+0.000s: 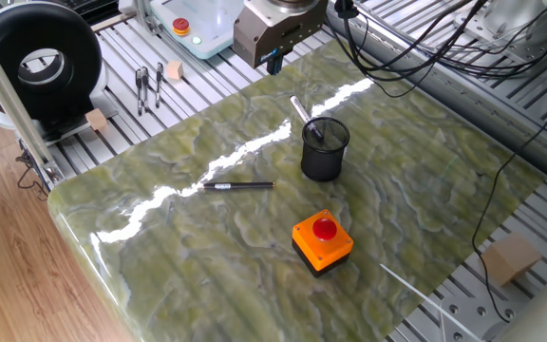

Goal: Put the pen into the pen holder

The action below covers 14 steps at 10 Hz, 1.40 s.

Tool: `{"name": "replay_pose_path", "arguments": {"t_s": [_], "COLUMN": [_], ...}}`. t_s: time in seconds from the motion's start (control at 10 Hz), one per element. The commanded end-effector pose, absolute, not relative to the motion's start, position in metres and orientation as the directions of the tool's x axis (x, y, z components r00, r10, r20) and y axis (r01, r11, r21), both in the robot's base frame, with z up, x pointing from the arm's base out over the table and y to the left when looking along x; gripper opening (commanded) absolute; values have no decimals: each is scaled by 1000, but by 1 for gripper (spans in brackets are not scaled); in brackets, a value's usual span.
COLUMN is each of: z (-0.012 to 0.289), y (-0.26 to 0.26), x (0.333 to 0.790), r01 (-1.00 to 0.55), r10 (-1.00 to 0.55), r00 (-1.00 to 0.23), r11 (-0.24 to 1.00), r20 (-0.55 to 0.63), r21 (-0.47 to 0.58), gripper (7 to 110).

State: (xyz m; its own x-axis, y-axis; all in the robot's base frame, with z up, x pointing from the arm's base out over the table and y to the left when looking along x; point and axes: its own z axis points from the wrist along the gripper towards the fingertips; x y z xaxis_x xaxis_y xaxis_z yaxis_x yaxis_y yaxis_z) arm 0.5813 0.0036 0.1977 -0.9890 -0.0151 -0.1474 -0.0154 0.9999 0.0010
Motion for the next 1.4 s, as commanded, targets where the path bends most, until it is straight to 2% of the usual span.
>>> {"name": "replay_pose_path", "arguments": {"t_s": [0.0,0.8,1.0,1.3], "z": [199,197,200,200], "y": [6,4,17,11], "x": [582,576,589,591], "r01": [-11,15,2,43], "r10": [-9,16,13,51], "r00": [-988,-992,-984,-982], "r11": [1000,1000,998,998], "r20": [-152,-127,-178,-183], "r21": [16,11,61,46], "gripper": [7,7,7,7]}}
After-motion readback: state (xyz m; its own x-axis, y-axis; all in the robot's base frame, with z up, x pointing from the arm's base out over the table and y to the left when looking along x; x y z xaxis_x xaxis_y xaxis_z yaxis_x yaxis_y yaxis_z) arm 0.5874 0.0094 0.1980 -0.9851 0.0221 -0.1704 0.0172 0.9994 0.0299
